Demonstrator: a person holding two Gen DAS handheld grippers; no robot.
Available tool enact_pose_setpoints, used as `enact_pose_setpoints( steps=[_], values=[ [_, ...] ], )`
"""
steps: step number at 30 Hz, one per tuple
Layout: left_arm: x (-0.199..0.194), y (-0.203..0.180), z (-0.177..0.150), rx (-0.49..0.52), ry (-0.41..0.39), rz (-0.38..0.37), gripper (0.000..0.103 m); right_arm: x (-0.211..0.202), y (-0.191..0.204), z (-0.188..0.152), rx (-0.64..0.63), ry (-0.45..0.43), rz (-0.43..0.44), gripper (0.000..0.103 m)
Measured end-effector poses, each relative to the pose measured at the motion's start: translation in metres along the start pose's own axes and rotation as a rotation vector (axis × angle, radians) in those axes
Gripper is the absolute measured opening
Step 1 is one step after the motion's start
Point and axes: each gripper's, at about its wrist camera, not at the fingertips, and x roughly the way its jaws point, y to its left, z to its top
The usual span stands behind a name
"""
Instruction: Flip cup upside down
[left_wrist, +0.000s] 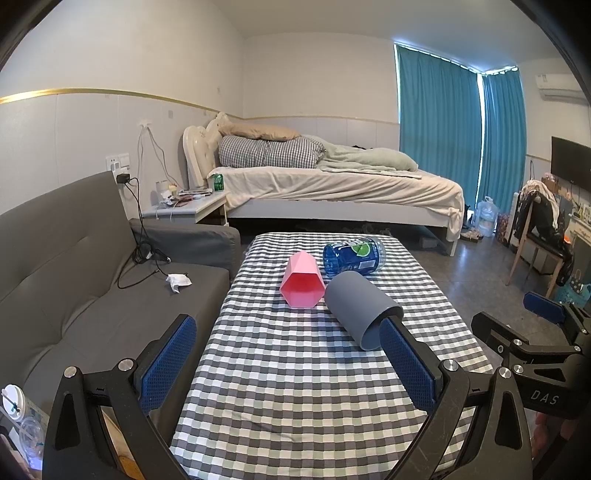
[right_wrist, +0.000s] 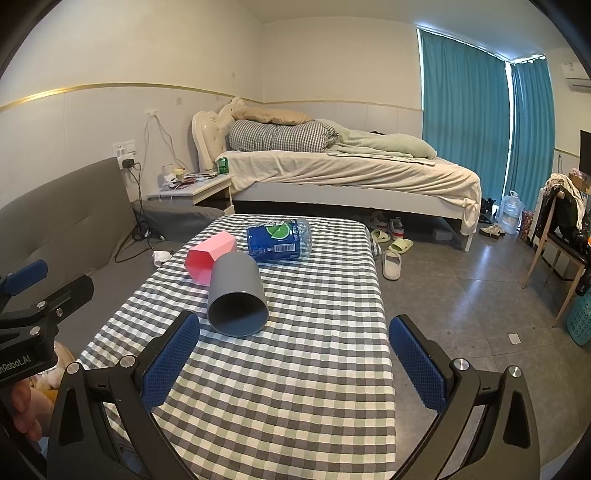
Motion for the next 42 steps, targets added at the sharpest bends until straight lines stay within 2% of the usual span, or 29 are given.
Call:
enact_pose_setpoints(
  steps=[21, 29, 32, 37, 42],
  values=[
    [0.004, -0.003, -0.001, -0.001, 0.016, -0.006, 0.102, 0.001, 0.000, -0.001, -0.002, 0.003, 0.001, 0.103],
    [0.014, -0.010, 0.013, 0.004, 0.110, -0.002, 0.102, 0.003, -0.004, 0.003, 0.021, 0.046, 0.034, 0.103],
    [0.020, -0.012, 0.028, -0.008, 0.155, -0.047, 0.102, 0.007, -0.012, 0.015, 0.058, 0.071, 0.082, 0.103],
    [0.044, -0.016, 0.053, 0.022, 0.254, -0.094, 0.102, 0.022, -0.019, 0.053, -0.054, 0.102, 0.119, 0.103],
    [0.079, -0.004, 0.074, -0.004, 0.328, -0.058, 0.102, 0.047, -0.019, 0.092, -0.255, 0.147, 0.145, 0.103]
  ],
)
